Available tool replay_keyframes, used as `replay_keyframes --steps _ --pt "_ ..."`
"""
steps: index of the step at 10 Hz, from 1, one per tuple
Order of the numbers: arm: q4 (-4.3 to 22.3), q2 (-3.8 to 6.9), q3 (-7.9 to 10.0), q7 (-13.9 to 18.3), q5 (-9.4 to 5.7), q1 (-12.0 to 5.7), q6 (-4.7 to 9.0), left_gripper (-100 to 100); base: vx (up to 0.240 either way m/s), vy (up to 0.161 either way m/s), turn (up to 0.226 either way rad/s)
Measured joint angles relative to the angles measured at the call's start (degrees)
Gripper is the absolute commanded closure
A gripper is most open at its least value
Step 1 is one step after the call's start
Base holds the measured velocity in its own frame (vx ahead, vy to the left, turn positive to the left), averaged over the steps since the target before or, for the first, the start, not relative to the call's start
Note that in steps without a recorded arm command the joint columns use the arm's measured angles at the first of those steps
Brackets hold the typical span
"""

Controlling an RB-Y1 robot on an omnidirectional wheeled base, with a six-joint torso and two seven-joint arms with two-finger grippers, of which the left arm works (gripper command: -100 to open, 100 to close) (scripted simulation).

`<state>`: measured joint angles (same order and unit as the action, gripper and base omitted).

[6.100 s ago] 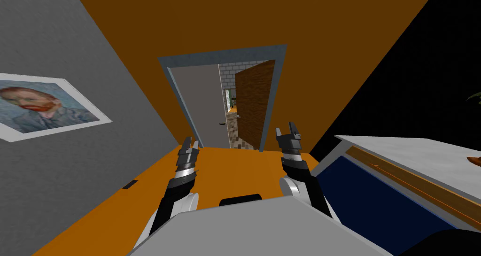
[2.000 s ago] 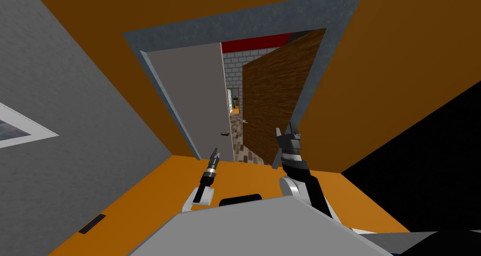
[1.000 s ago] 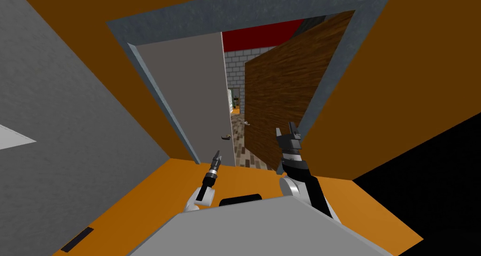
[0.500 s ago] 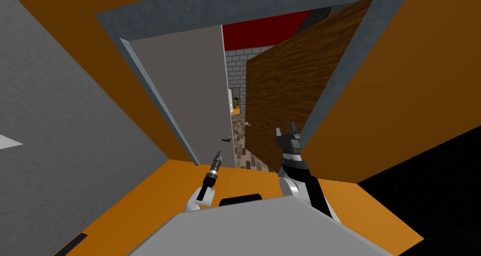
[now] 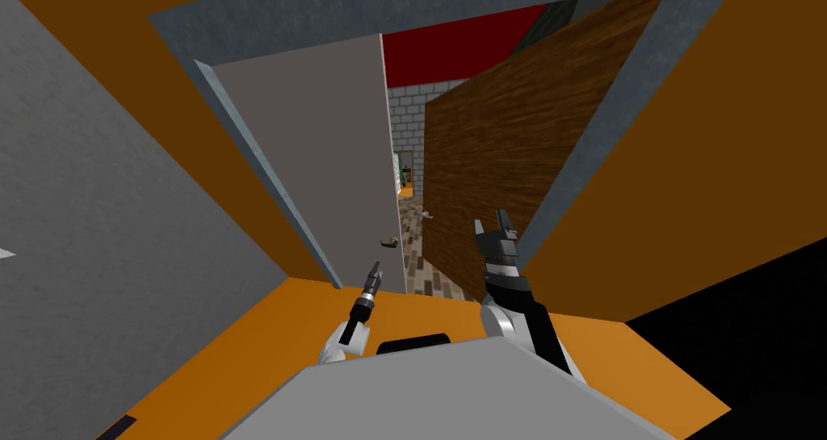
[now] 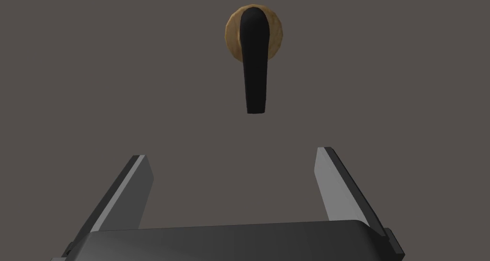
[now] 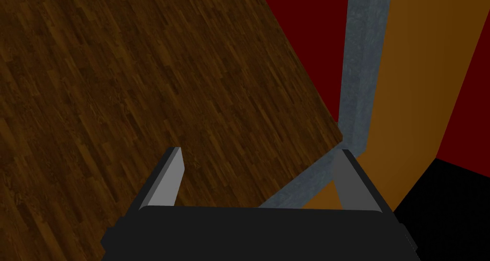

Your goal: Push the door open

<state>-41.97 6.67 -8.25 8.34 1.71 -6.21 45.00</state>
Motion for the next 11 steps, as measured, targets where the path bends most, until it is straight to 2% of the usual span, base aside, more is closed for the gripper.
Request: replay_keyframes --steps 3,11 --pt "3.32 0.01 -0.25 0.56 0.02 -1.47 0.65 -100 0.109 0.010 0.002" --pt "4.48 -0.59 0.71 -0.22 -0.41 -2.05 0.74 -100 0.191 -0.030 -0.030"
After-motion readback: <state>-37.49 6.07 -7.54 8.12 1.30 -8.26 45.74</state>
